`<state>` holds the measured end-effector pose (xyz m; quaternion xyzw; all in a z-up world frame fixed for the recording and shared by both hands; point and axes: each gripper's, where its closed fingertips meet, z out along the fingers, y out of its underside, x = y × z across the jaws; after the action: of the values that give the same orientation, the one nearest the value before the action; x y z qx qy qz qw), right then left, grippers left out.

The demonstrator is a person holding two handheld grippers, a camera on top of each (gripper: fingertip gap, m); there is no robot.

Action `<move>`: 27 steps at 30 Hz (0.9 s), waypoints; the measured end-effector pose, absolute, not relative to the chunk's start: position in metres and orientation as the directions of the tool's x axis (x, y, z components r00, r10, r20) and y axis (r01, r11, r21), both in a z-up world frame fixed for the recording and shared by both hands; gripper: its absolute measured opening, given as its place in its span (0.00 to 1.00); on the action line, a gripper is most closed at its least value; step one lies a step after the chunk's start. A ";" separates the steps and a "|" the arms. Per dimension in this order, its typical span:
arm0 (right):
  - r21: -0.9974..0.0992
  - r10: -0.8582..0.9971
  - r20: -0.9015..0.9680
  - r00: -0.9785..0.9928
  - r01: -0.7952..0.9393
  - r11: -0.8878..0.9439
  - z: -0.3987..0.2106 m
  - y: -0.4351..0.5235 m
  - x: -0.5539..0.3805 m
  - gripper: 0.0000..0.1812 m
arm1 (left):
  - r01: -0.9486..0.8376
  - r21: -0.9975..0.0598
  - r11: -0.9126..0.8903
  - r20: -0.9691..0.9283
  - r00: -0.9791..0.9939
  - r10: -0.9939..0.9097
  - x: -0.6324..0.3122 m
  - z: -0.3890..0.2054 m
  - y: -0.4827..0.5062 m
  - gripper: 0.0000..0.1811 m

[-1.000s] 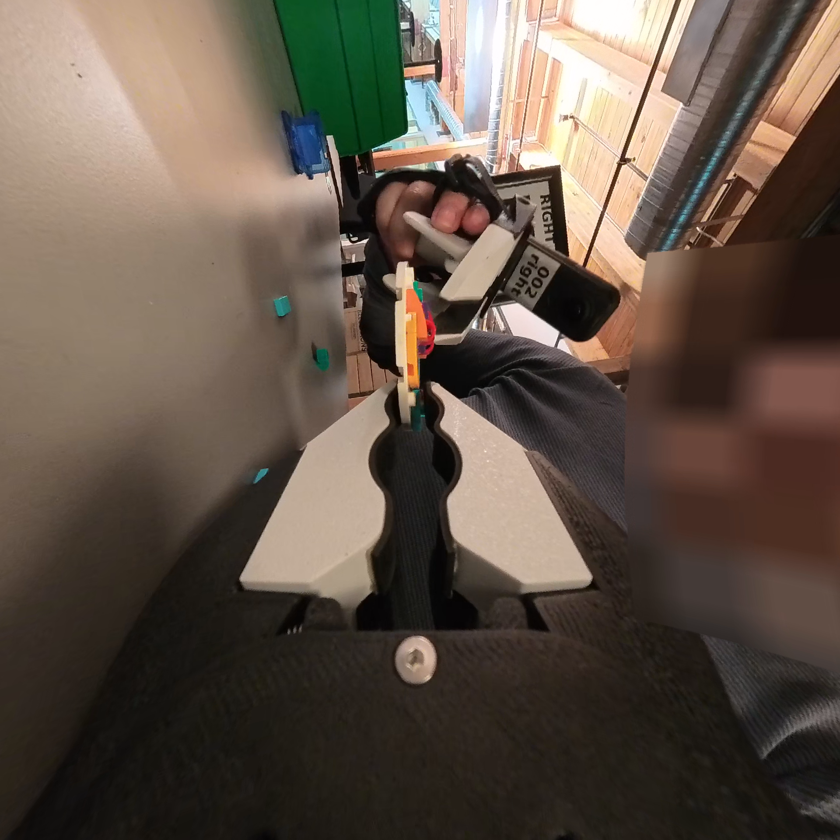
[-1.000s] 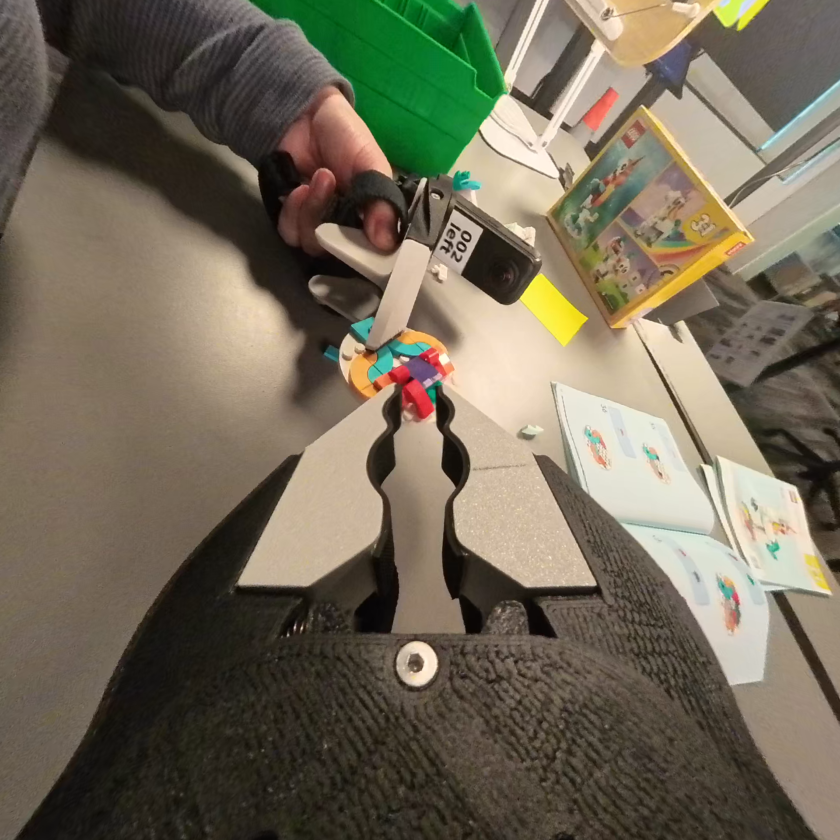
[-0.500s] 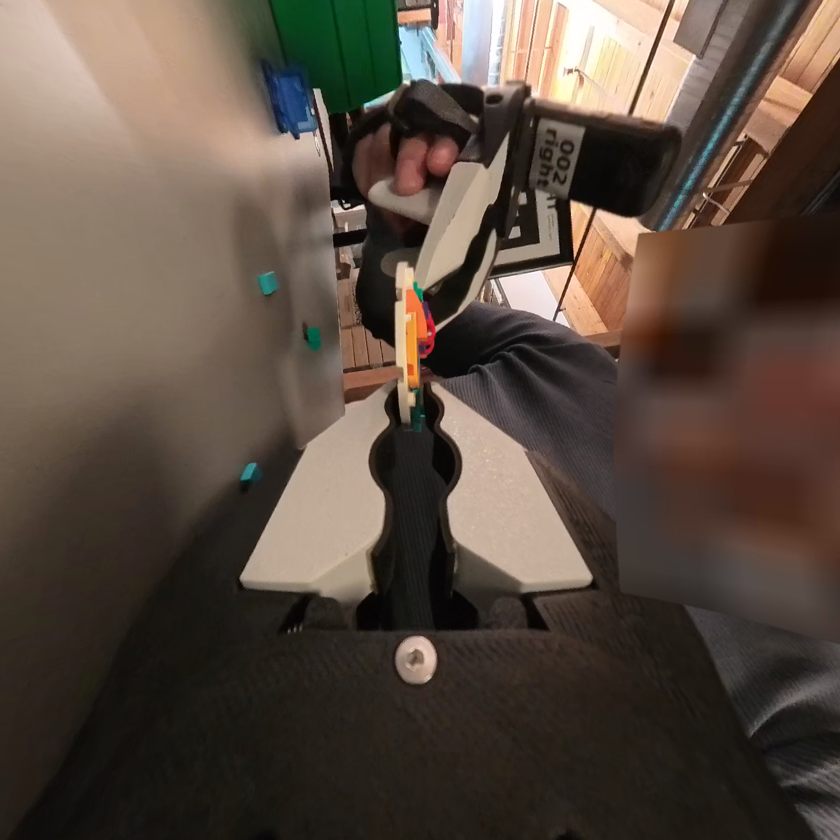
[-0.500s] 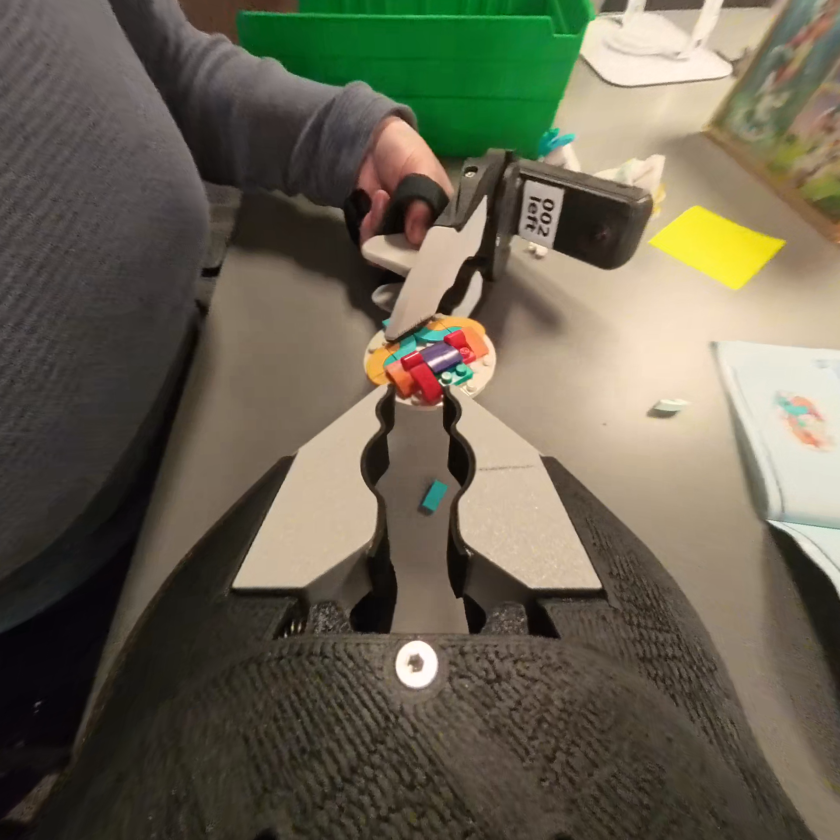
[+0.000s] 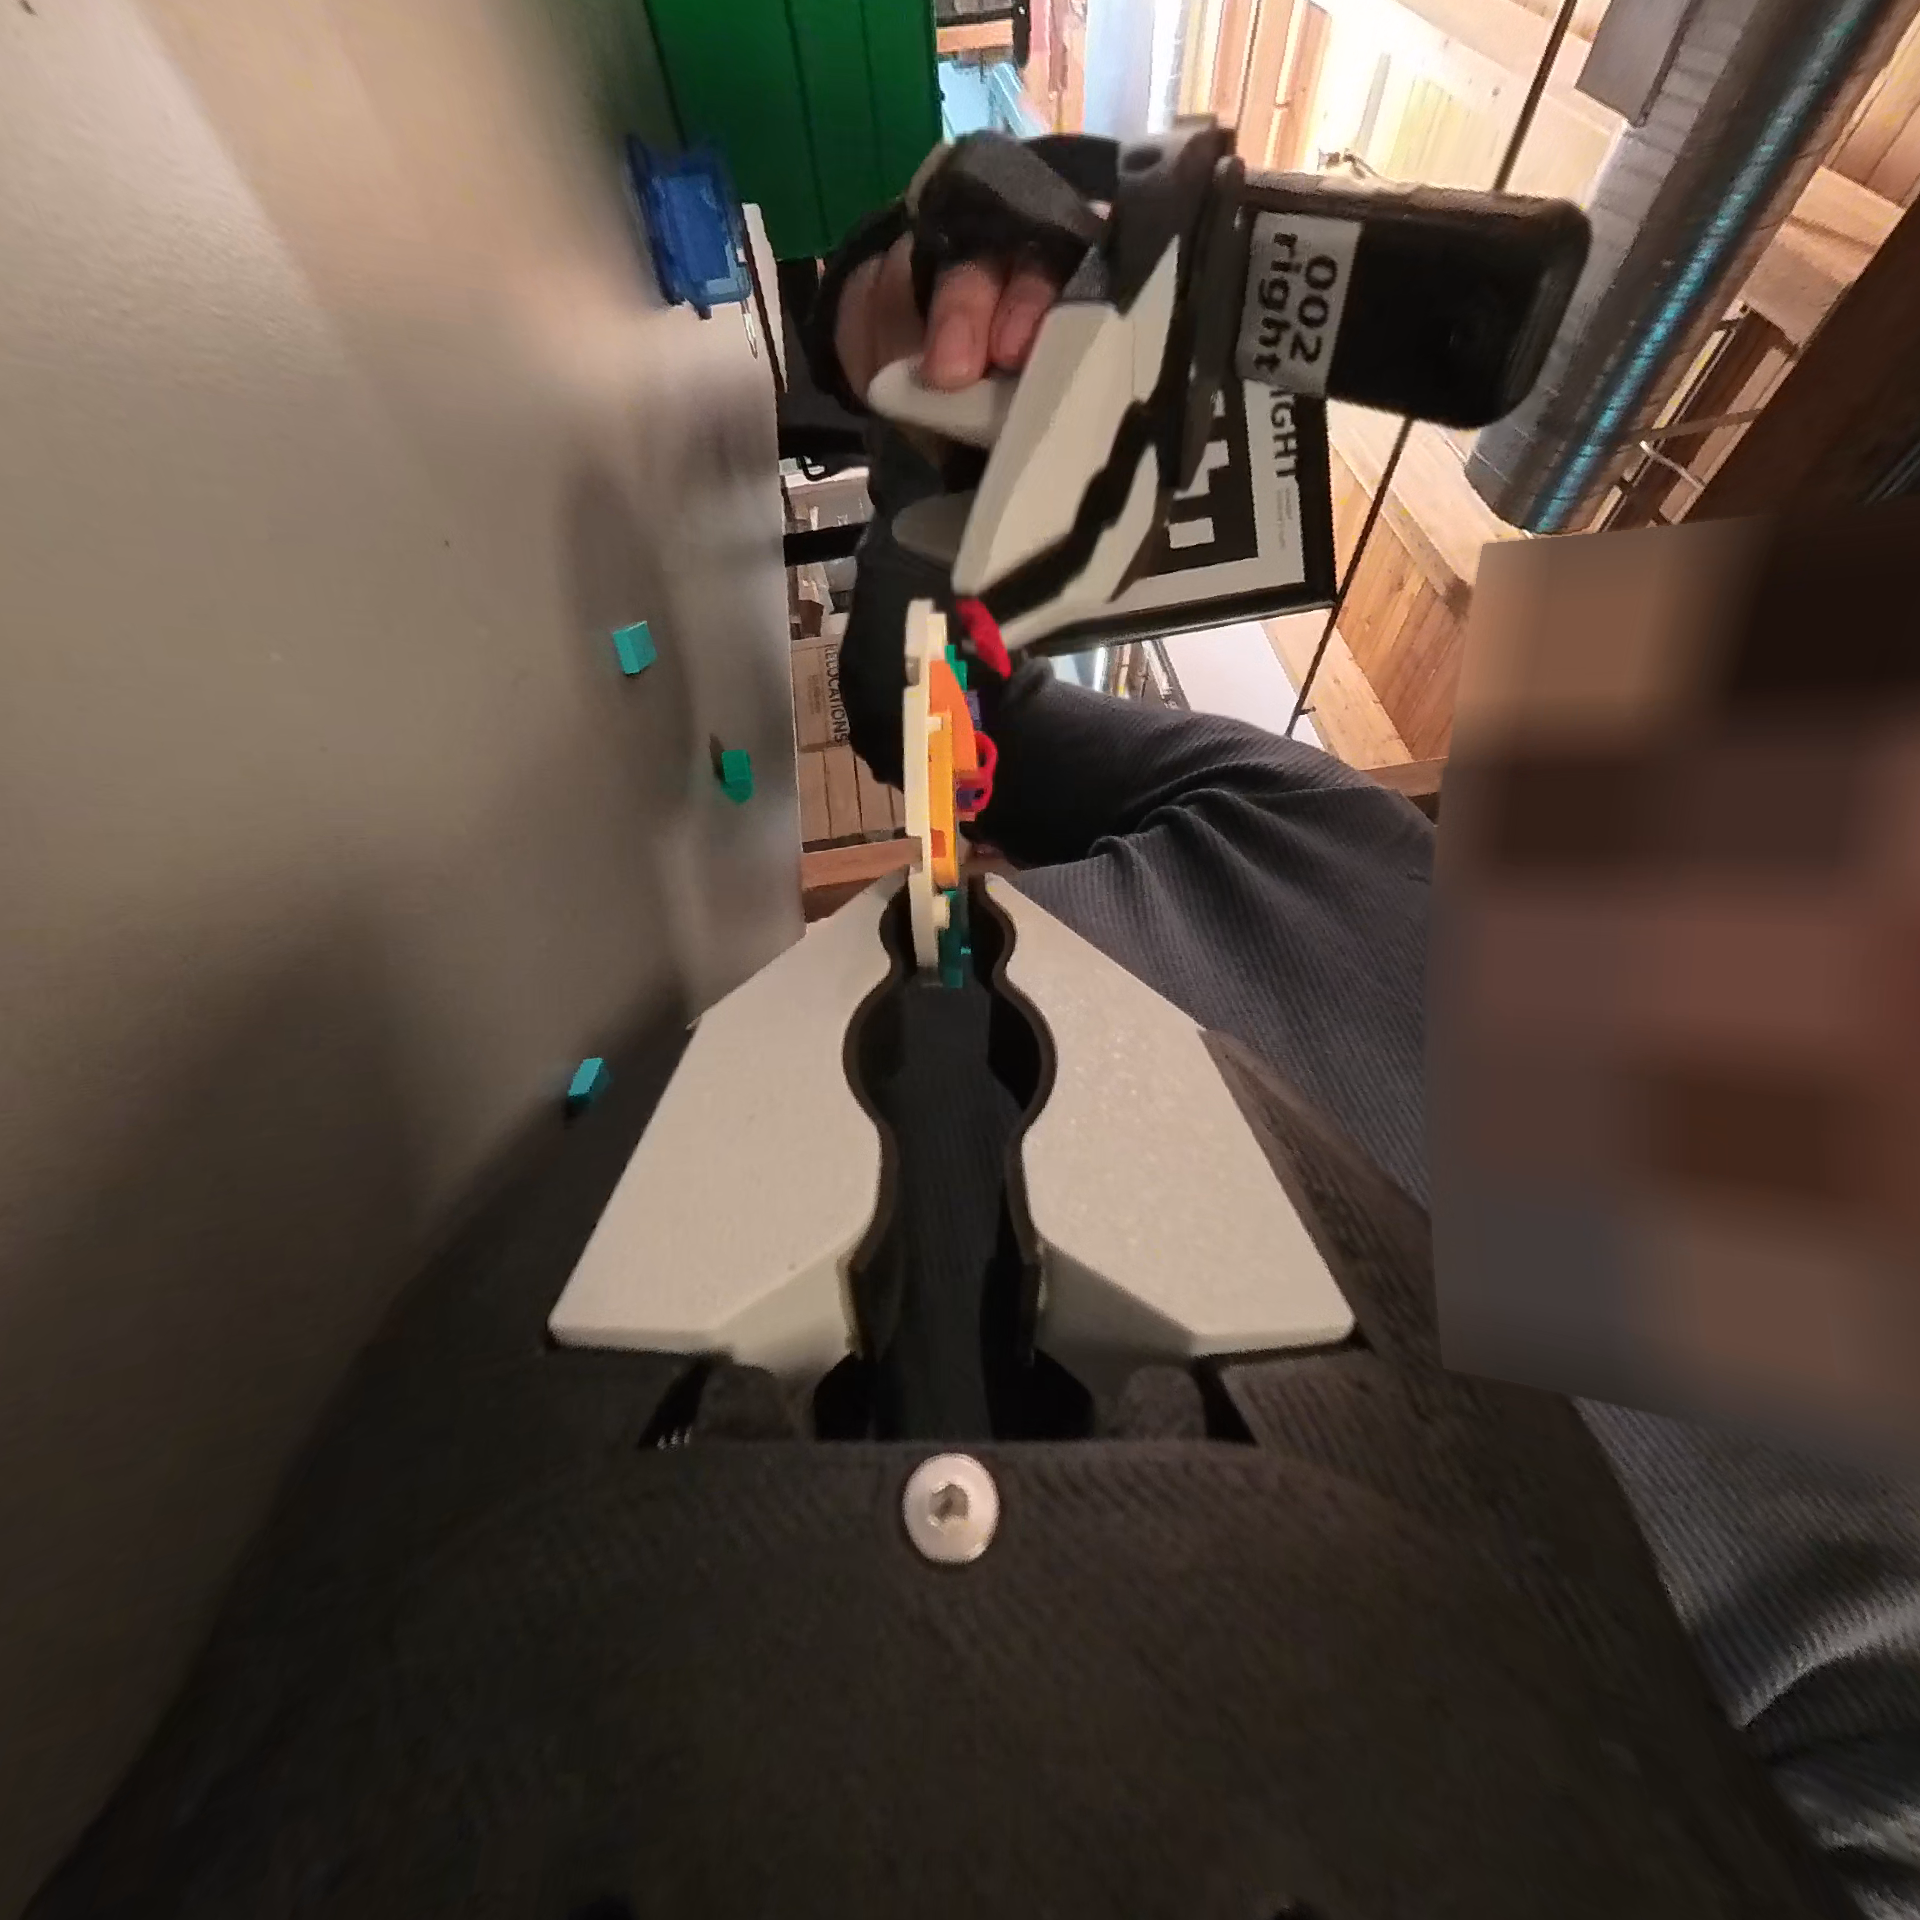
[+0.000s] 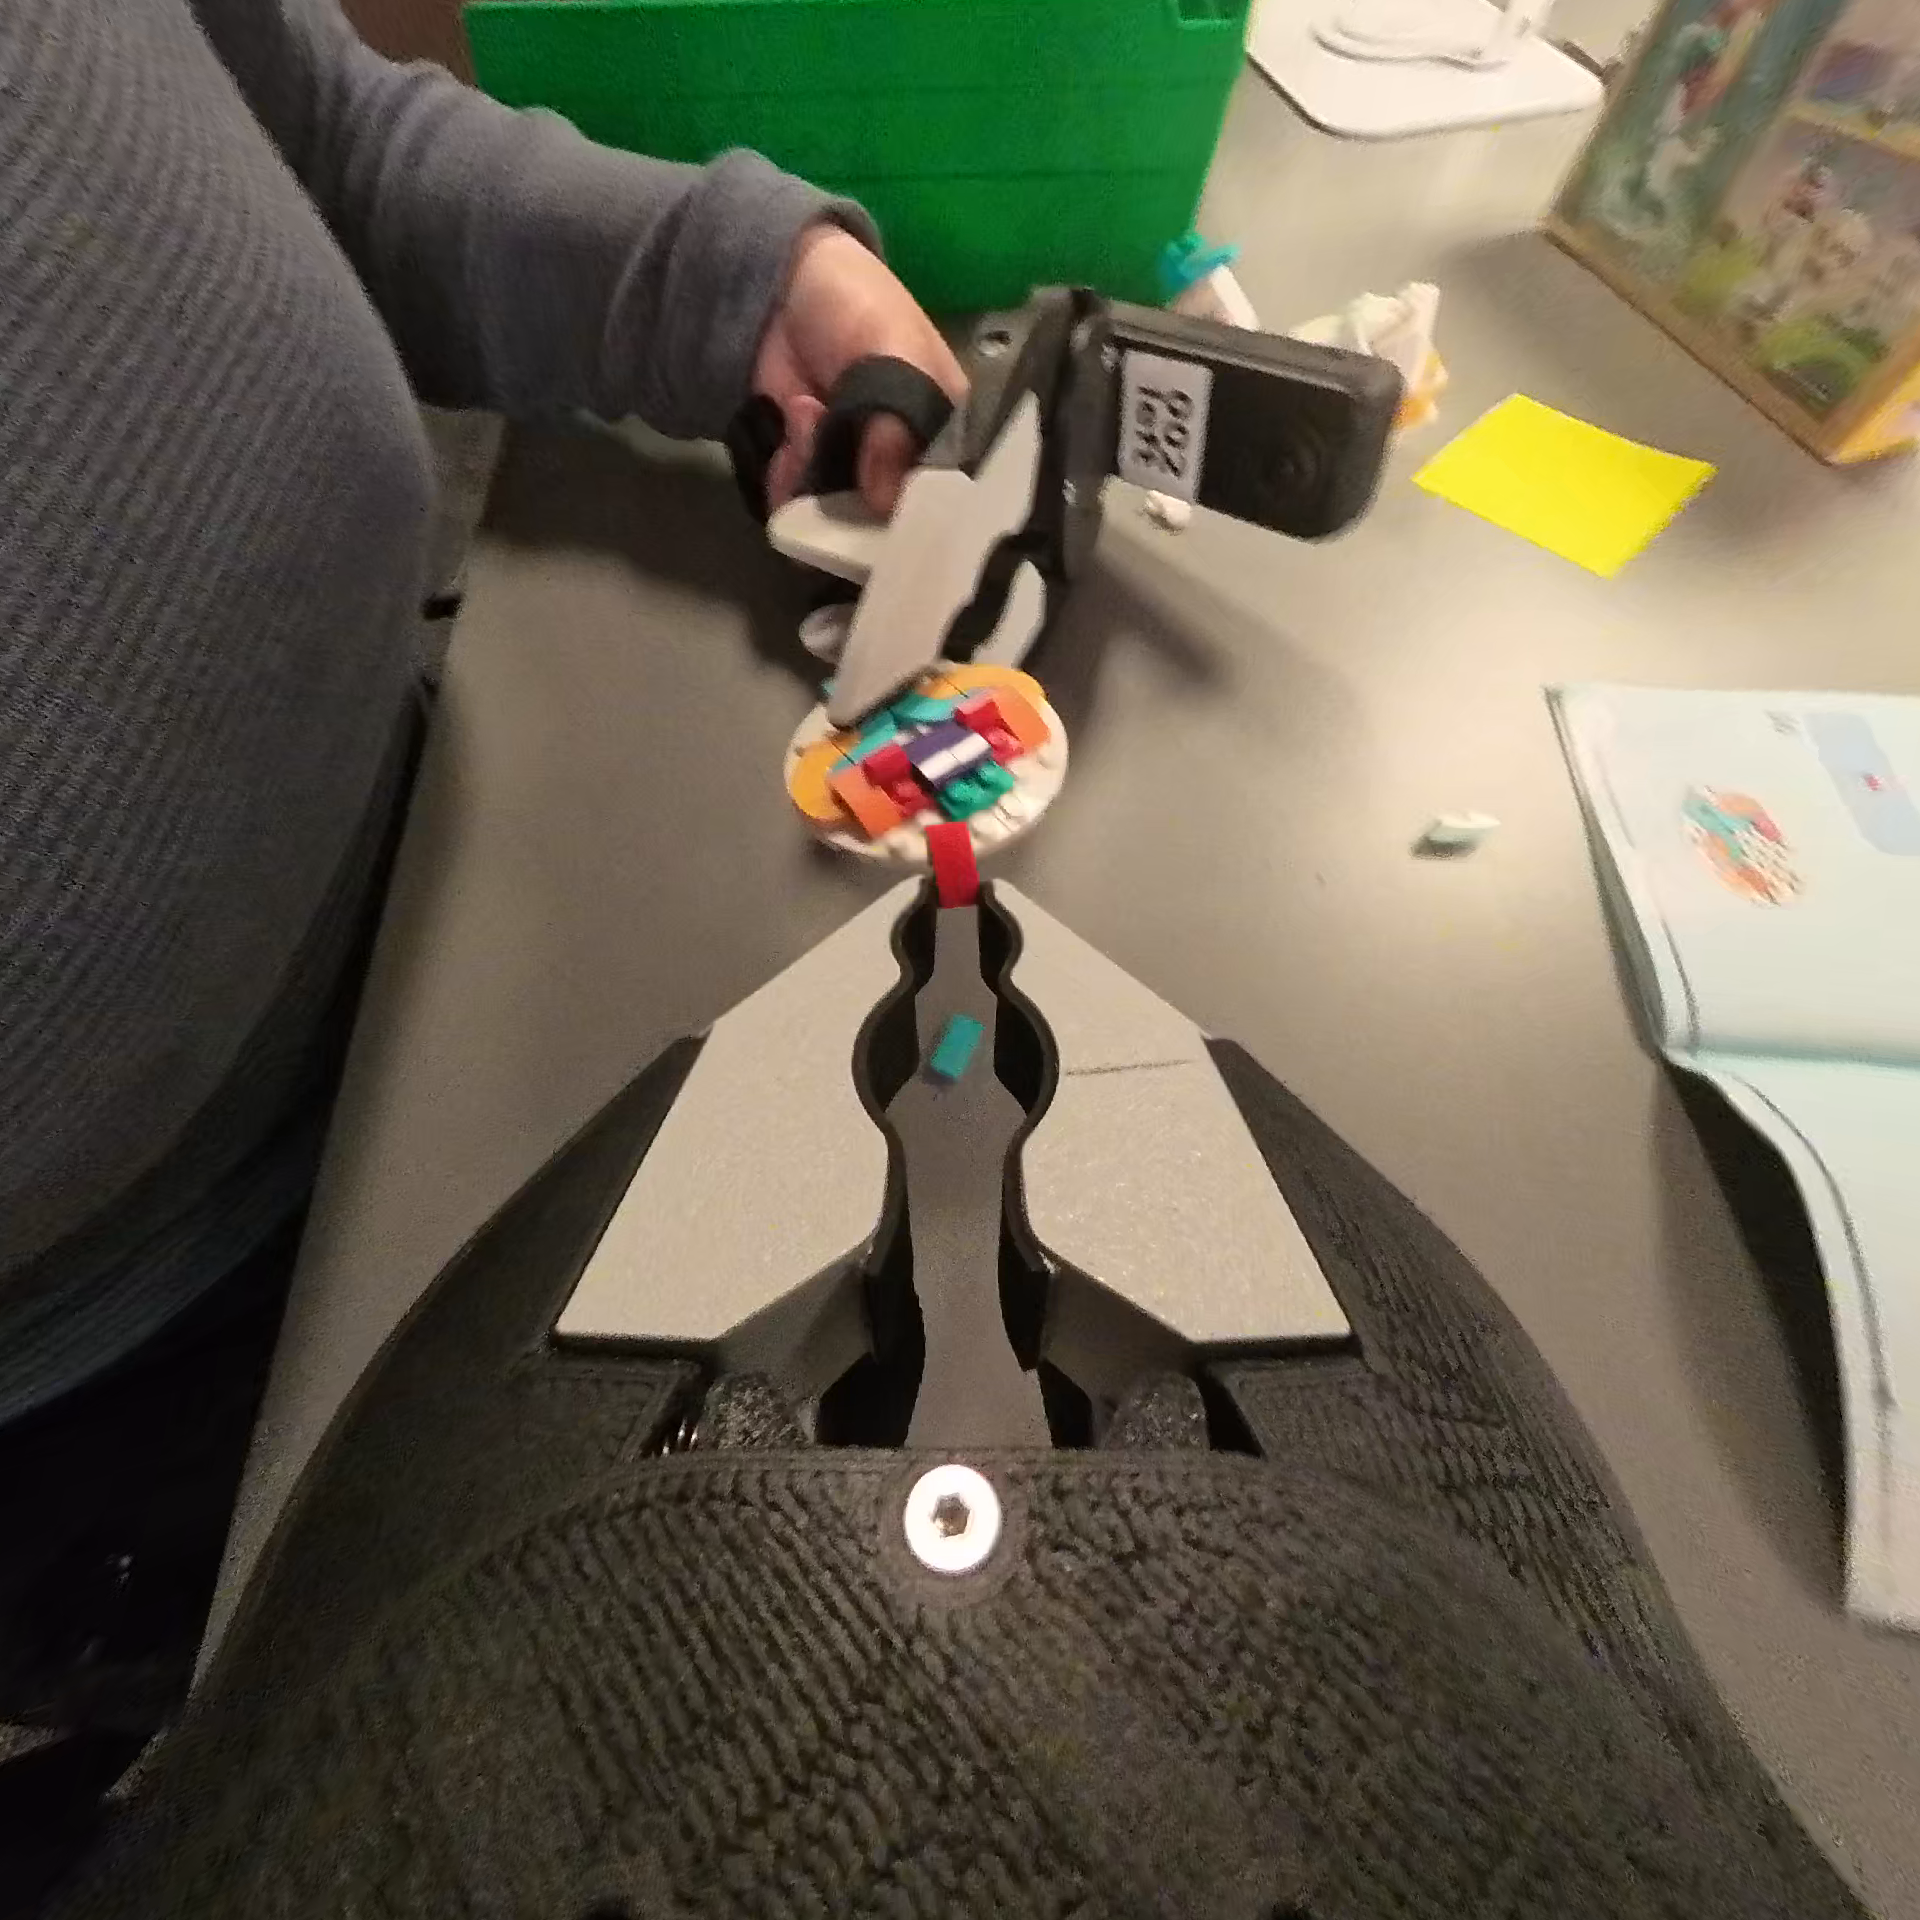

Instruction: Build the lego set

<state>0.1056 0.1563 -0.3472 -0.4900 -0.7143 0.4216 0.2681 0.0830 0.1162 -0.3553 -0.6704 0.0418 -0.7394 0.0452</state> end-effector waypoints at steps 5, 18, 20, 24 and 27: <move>-0.679 0.986 0.079 -0.150 0.716 0.163 -0.393 0.210 0.141 0.03 | 0.011 -0.132 -0.991 0.989 -0.069 -0.132 0.084 -0.359 0.116 0.04; -0.625 0.997 -0.008 -0.078 0.778 0.056 -0.416 0.208 0.156 0.10 | 0.009 -0.134 -0.991 0.989 -0.063 -0.135 0.084 -0.360 0.116 0.04; -0.620 0.996 -0.033 -0.084 0.783 0.046 -0.415 0.204 0.158 0.09 | 0.009 -0.135 -0.991 0.989 -0.062 -0.135 0.084 -0.360 0.116 0.04; -0.655 0.982 -0.126 -0.140 0.755 0.024 -0.411 0.180 0.152 0.10 | 0.010 -0.135 -0.991 0.989 -0.063 -0.135 0.084 -0.360 0.116 0.04; -0.684 0.979 -0.097 -0.181 0.727 0.066 -0.407 0.176 0.146 0.10 | 0.009 -0.135 -0.991 0.989 -0.062 -0.135 0.084 -0.360 0.116 0.04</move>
<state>0.1460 0.1762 -0.4065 -0.6075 -0.7018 0.3127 0.2015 0.0844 0.1157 -0.3597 -0.6831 0.0463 -0.7272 0.0494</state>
